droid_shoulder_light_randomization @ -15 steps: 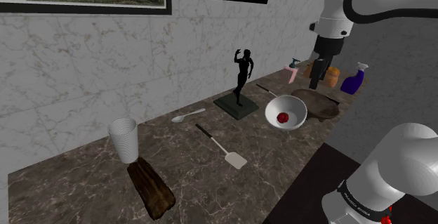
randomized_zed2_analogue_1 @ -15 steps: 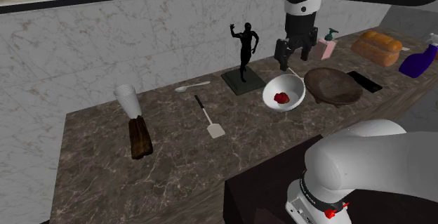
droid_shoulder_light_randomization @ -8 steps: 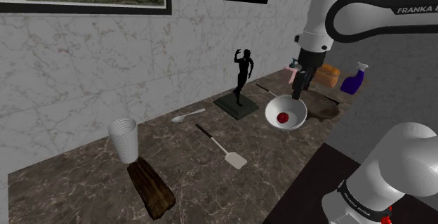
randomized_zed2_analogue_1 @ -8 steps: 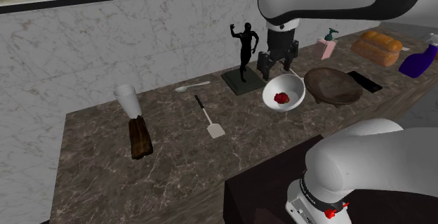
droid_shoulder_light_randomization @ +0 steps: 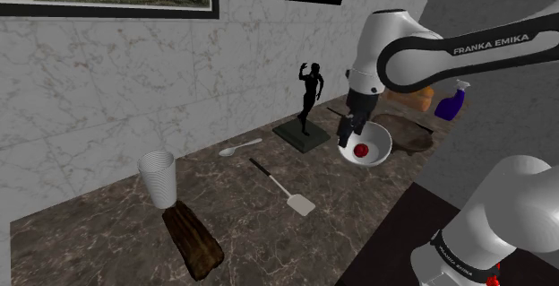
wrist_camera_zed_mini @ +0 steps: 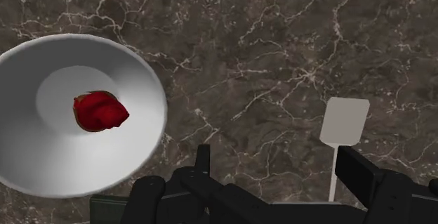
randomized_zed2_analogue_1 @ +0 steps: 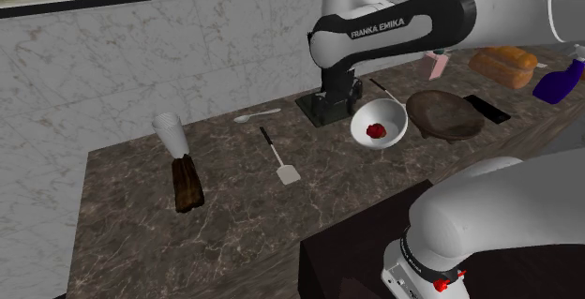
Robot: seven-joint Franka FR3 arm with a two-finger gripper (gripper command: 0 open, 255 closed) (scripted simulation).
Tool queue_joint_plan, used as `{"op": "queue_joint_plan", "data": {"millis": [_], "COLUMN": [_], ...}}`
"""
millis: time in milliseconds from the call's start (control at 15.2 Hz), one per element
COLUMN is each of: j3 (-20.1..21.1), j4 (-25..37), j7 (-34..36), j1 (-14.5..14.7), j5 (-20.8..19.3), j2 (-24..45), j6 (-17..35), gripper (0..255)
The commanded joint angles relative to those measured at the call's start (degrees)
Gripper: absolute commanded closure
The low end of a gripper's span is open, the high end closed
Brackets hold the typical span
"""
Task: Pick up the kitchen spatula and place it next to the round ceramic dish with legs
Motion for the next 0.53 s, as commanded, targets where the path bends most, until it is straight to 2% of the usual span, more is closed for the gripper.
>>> {"op": "queue_joint_plan", "data": {"millis": [0, 462], "j3": [1.47, 6.26], "j4": [-0.28, 2.21], "j7": [2.11, 9.66], "j1": [0.67, 1.84], "j5": [0.85, 0.99], "j2": [3.02, 16.70], "j6": [4.21, 18.03], "gripper": [0, 0]}}
